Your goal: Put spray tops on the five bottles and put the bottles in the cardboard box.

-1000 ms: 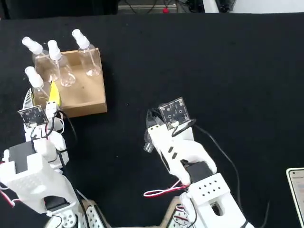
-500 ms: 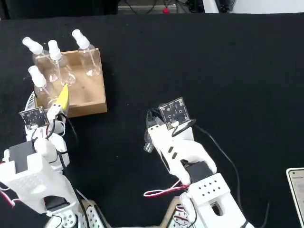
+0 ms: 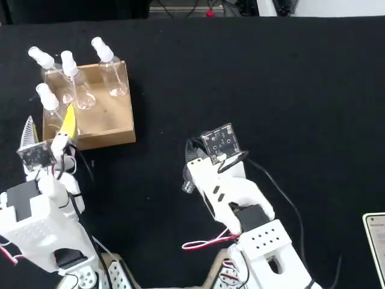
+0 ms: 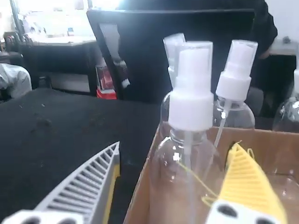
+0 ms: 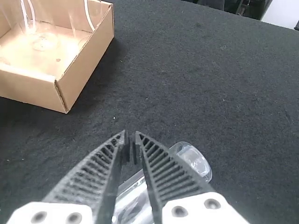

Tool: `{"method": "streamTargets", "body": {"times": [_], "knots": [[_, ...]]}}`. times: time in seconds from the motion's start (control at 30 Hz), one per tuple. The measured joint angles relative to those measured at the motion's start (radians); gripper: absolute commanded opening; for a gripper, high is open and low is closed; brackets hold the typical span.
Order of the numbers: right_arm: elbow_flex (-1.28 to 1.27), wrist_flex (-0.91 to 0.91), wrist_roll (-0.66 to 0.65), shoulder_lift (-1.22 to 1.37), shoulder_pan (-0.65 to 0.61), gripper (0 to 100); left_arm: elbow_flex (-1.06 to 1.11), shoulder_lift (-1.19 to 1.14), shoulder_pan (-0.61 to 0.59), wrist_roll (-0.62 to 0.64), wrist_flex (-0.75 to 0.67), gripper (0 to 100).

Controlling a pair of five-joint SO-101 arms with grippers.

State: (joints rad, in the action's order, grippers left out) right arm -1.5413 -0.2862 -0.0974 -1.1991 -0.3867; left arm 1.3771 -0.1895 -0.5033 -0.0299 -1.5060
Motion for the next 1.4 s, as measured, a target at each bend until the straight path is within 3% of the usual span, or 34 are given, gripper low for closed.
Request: {"method": "streamTargets", "body": {"times": [0.13, 0.63, 0.9, 1.4], "knots": [[0.0, 0.0, 0.0, 0.0, 0.0, 1.1, 0.069, 0.0, -0.002, 0.0, -0.091, 34], [0.0, -0.029, 0.002, 0.0, 0.0, 1.3, 0.218, 0.002, -0.002, 0.0, -0.198, 34], [0.083, -0.264, 0.002, 0.0, 0.002, 1.3, 0.285, 0.112, -0.002, 0.0, -0.203, 34], [0.083, -0.27, 0.002, 0.0, 0.002, 1.3, 0.302, 0.199, -0.002, 0.0, -0.203, 34]]}}
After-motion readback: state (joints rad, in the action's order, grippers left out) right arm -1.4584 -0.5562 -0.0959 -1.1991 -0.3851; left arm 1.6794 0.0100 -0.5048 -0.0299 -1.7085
